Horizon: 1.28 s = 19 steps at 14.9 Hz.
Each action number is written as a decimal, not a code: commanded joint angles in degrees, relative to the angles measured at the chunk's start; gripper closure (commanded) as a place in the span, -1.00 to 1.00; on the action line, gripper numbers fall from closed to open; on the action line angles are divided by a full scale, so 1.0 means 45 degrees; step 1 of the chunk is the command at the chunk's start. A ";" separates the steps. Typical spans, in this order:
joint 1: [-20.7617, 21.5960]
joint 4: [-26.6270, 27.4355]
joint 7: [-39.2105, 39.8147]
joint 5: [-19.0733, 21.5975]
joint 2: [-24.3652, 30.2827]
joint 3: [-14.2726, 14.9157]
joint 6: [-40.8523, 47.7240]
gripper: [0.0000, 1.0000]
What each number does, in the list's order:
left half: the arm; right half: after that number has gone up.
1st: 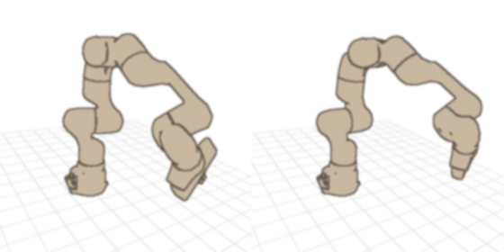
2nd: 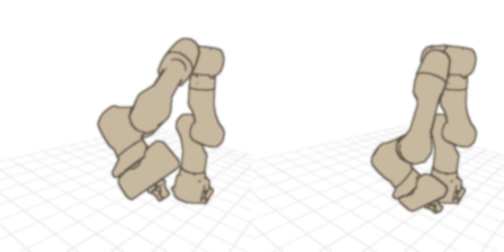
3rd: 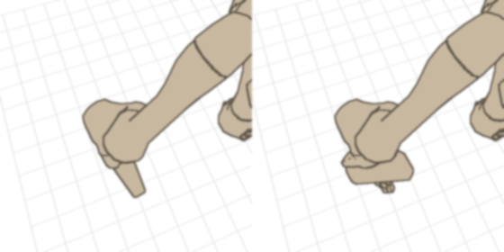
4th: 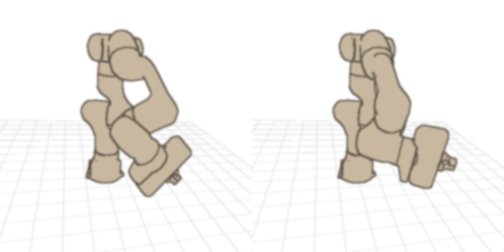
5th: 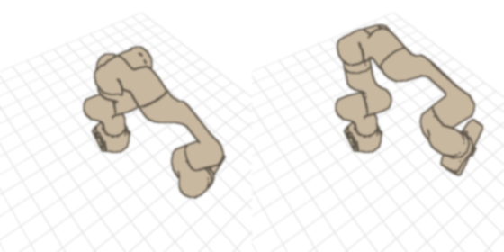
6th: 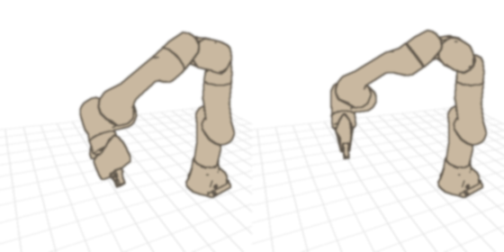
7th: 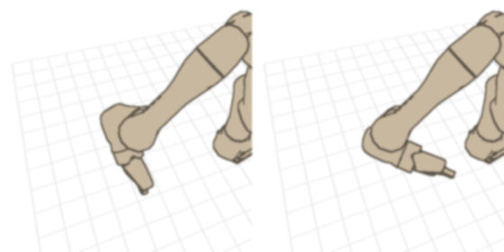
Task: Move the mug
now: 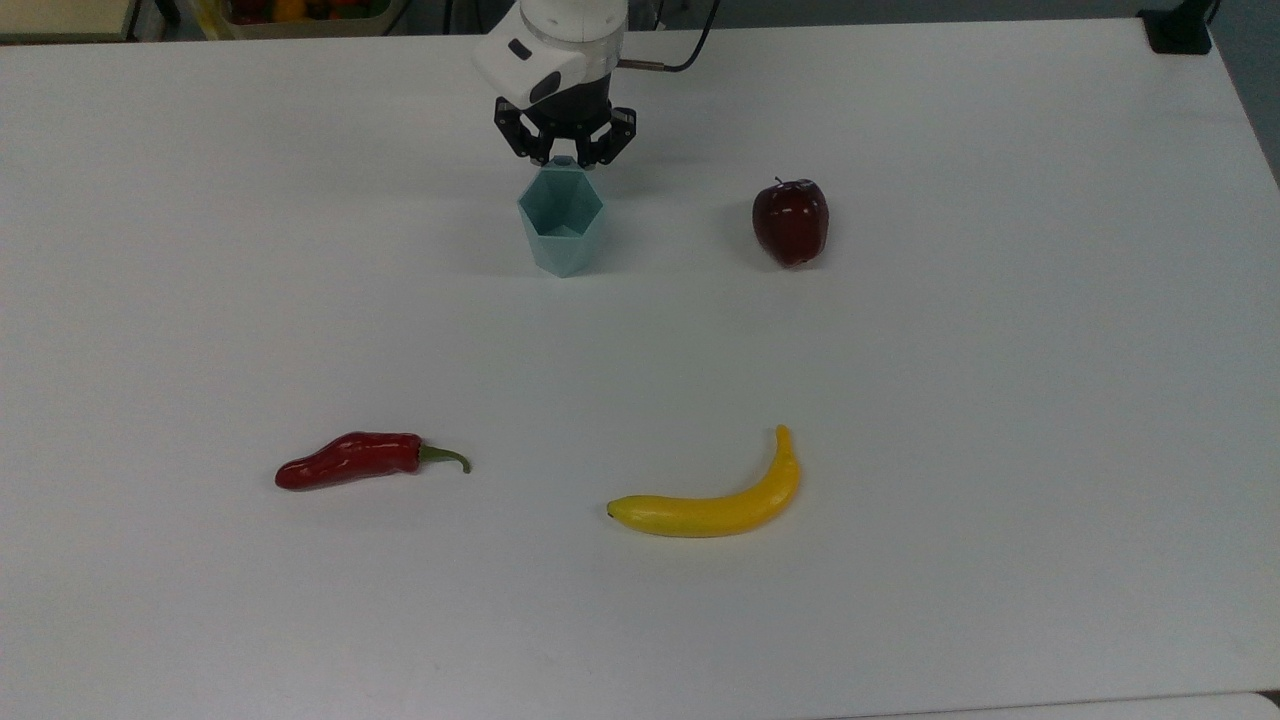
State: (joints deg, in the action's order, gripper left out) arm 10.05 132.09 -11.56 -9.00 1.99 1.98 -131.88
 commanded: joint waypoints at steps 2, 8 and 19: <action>0.0090 0.0140 0.0010 -0.0207 0.0085 0.0010 -0.0087 0.21; 0.0110 -0.0230 0.0010 -0.0226 0.0183 0.0010 0.1238 -0.72; 0.0266 -0.4425 0.0692 -0.0032 0.0163 0.0010 0.5963 -1.00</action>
State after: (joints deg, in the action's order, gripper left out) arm 10.75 118.89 -10.83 -9.07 2.56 1.72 -111.49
